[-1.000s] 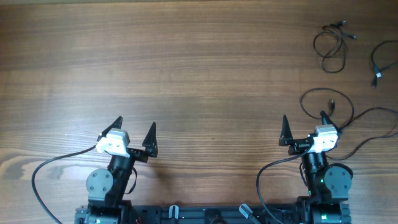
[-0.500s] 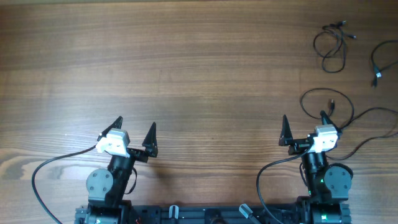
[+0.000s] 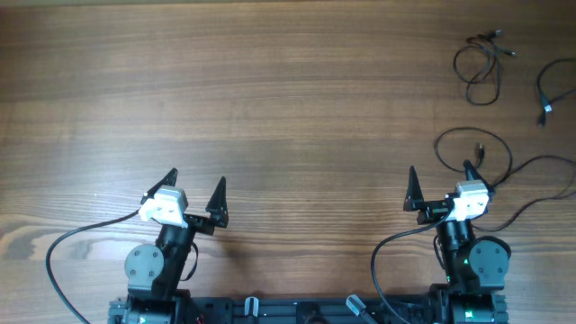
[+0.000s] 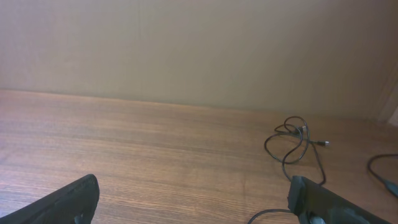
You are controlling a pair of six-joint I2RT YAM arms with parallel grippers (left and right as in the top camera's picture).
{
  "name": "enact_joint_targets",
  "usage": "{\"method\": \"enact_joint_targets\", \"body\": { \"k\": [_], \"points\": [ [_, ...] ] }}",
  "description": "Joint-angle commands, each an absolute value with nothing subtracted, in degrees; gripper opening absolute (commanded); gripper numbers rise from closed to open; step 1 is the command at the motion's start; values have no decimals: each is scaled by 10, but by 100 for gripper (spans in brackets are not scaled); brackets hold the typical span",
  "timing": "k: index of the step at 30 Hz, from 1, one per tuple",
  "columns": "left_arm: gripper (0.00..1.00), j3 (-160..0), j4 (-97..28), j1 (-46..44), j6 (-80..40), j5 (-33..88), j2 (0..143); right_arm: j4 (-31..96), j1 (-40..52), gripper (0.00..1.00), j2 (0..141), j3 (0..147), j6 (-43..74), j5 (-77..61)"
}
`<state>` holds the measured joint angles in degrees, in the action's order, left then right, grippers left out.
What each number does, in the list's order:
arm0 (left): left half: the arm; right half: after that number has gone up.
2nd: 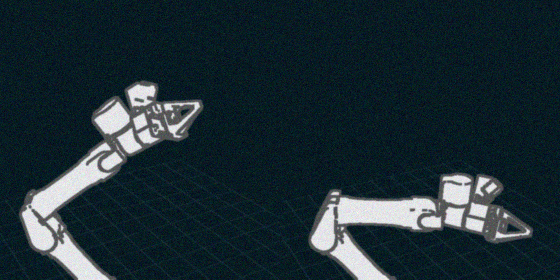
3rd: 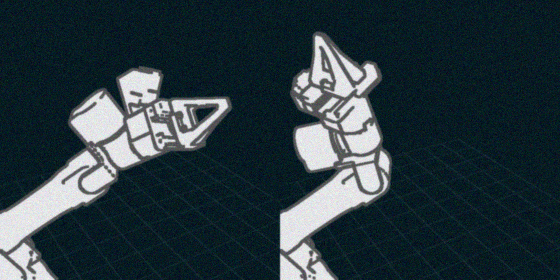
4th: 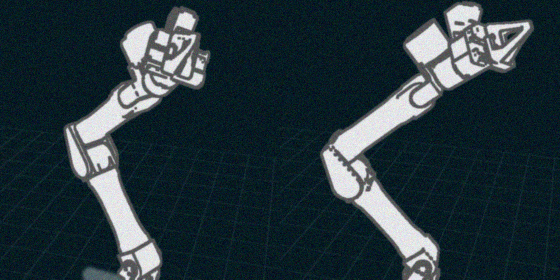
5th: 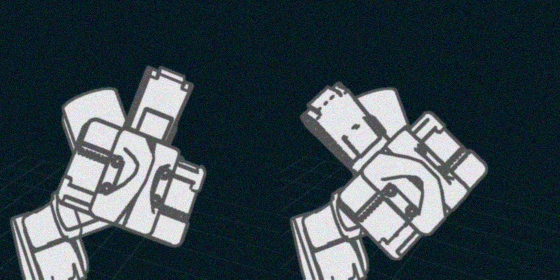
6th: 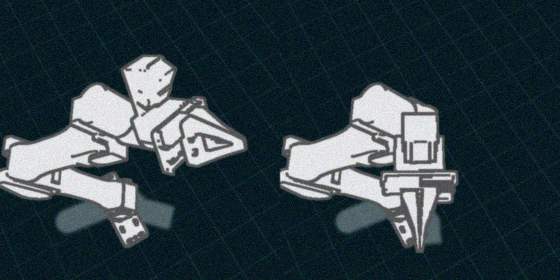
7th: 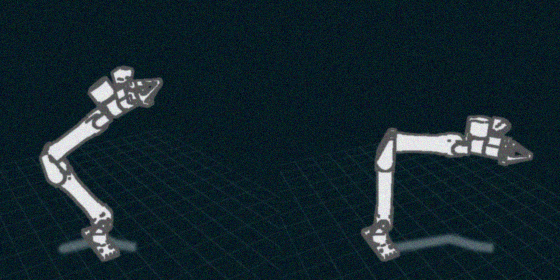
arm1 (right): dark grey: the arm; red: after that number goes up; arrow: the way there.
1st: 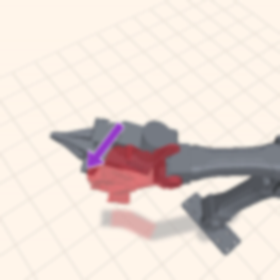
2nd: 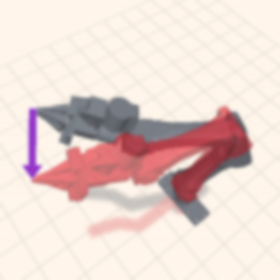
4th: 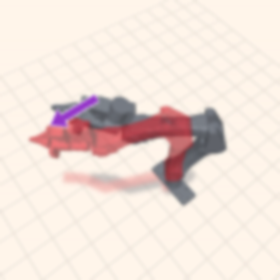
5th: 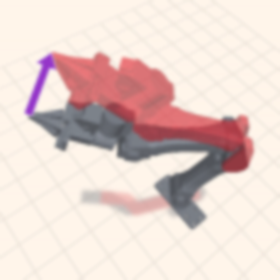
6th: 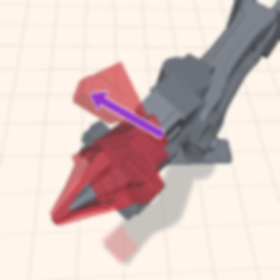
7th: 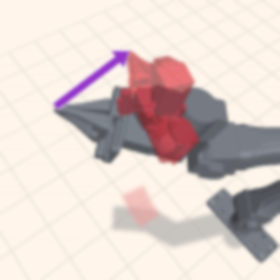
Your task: Untangle cables
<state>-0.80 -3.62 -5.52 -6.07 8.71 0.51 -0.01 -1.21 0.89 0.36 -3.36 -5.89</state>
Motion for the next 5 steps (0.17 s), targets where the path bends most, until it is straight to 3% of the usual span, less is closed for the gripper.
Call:
{"method": "enact_joint_targets", "body": {
  "k": [1, 5],
  "points": [
    [100, -3, -36, -57, -49, 94, 3, -2, -9, 100, 3, 3, -44, -51],
    [100, -3, -36, -57, -49, 94, 3, -2, -9, 100, 3, 3, -44, -51]
  ]
}}
